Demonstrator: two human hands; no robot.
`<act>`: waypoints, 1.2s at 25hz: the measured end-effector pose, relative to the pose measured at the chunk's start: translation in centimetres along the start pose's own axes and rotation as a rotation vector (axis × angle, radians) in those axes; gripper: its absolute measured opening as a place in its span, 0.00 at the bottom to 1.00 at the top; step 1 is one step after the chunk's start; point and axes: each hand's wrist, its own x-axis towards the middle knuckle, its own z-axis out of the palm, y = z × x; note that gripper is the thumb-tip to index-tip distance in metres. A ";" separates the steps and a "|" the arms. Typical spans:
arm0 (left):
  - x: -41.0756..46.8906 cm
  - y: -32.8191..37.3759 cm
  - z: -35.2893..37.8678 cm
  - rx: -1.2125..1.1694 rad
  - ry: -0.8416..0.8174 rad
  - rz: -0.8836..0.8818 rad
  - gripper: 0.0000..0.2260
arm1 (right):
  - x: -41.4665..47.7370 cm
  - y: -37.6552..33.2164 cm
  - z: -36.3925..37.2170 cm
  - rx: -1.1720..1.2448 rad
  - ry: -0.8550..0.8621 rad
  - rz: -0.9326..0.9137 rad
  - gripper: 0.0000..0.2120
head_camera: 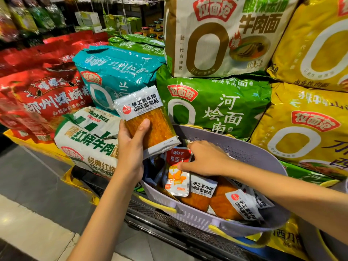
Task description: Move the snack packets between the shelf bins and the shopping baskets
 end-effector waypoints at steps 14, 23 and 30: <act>0.3 0.0 -0.4 -0.145 0.057 -0.016 0.14 | 0.0 -1.7 3.4 0.709 -0.034 0.244 0.47; 0.2 0.0 -0.4 -0.130 0.039 -0.009 0.15 | -0.8 -2.6 4.0 0.679 0.197 0.333 0.37; 0.1 0.1 -0.3 -0.106 0.040 -0.014 0.14 | -0.6 -1.5 3.1 0.446 0.114 0.259 0.38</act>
